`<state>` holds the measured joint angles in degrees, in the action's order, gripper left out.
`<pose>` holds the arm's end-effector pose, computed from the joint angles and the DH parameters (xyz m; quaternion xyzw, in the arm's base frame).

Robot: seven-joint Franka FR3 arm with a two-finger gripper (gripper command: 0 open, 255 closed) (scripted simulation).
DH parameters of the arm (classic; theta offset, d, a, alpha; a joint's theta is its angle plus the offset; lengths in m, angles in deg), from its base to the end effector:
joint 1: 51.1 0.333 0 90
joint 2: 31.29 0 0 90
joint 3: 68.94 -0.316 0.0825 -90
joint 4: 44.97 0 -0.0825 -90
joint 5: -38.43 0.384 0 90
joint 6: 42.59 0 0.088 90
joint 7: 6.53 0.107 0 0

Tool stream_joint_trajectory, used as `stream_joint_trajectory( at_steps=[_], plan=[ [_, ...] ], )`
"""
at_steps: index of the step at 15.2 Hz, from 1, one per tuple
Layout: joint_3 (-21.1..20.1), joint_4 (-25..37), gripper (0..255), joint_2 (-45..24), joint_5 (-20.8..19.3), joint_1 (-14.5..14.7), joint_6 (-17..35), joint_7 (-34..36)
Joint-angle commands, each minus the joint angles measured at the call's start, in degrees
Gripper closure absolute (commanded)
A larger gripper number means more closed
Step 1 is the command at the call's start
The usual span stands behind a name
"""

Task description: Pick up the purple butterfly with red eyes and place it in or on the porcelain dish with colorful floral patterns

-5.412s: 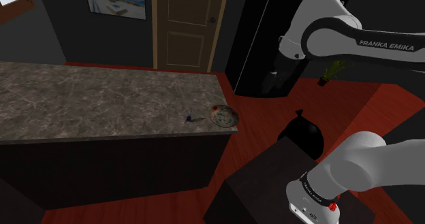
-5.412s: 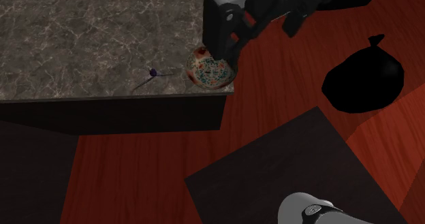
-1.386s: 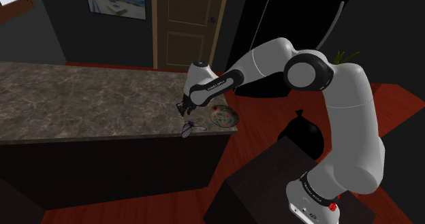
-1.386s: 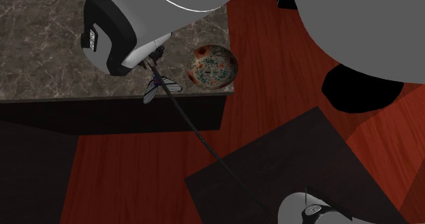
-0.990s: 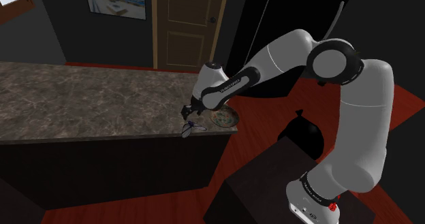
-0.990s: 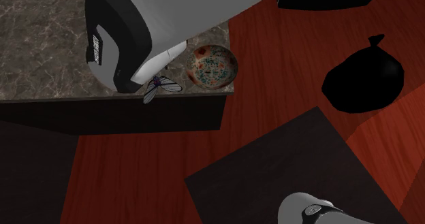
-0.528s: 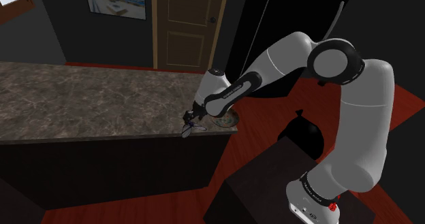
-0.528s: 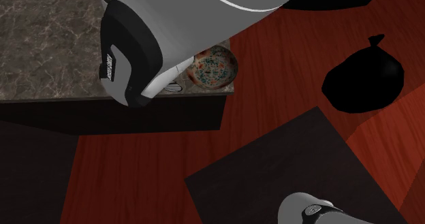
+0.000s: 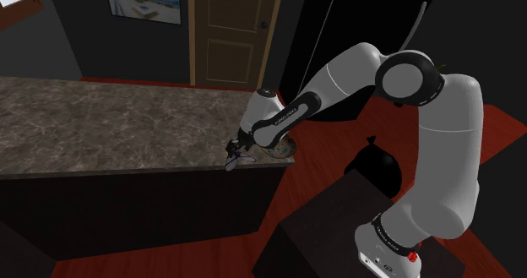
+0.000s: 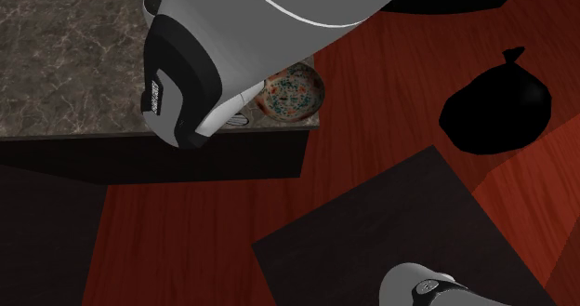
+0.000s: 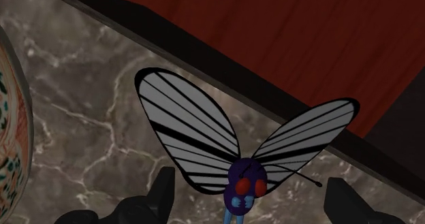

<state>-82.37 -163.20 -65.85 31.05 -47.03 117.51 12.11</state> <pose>0.5704 0.1853 0.1576 -0.9962 -0.0241 -0.0590 0.0594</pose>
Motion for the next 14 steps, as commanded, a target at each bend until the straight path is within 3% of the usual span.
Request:
stream_joint_trajectory(
  at_steps=[1, 2, 3, 14],
  plan=[
    [0.00, 0.00, 0, 0.00, 0.00, 0.00, 0.00, 0.00],
    [0.00, 0.00, 0, 0.00, 0.00, 0.00, 0.00, 0.00],
    [0.00, 0.00, 255, 0.00, 0.00, 0.00, 0.00, 0.00],
    [-0.45, -0.37, 255, 1.38, 0.34, -0.37, -1.01, -0.17]
  ],
)
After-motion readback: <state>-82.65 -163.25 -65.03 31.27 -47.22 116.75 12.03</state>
